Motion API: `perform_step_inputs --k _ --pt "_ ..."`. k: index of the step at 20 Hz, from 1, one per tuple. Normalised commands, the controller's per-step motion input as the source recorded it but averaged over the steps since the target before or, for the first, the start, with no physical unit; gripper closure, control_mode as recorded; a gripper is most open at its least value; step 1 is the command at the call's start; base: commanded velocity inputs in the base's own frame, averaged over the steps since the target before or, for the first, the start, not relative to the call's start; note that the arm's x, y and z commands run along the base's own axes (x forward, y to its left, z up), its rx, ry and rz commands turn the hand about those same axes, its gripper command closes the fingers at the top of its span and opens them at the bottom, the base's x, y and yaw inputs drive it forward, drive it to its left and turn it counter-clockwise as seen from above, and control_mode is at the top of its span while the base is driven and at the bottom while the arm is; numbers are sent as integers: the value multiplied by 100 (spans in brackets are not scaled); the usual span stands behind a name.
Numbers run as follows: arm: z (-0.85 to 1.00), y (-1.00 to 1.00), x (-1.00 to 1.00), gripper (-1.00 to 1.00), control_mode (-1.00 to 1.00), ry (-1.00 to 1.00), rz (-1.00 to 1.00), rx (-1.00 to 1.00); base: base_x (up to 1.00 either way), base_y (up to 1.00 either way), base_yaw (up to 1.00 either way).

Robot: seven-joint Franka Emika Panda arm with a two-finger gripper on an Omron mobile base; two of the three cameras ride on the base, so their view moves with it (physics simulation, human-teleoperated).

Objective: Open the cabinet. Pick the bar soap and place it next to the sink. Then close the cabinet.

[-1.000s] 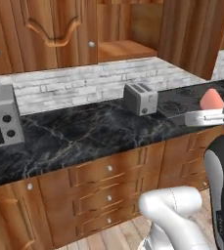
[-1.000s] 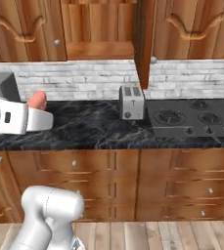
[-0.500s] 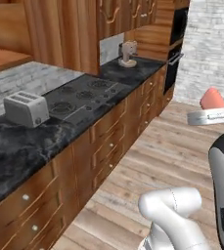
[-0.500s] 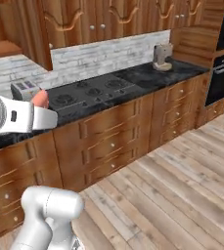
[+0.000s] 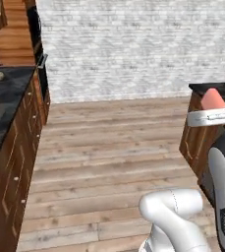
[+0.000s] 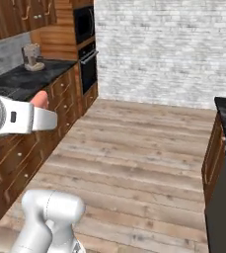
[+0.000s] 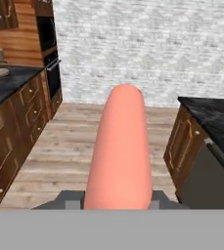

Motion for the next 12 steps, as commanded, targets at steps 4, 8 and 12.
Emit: perform_step_inputs --k 4,8,12 --pt "0 0 0 100 100 0 0 0 -2 -21 -100" --pt "0 0 0 100 100 0 0 0 0 -39 -100" --pt "0 0 0 100 100 0 0 0 0 -47 -100"
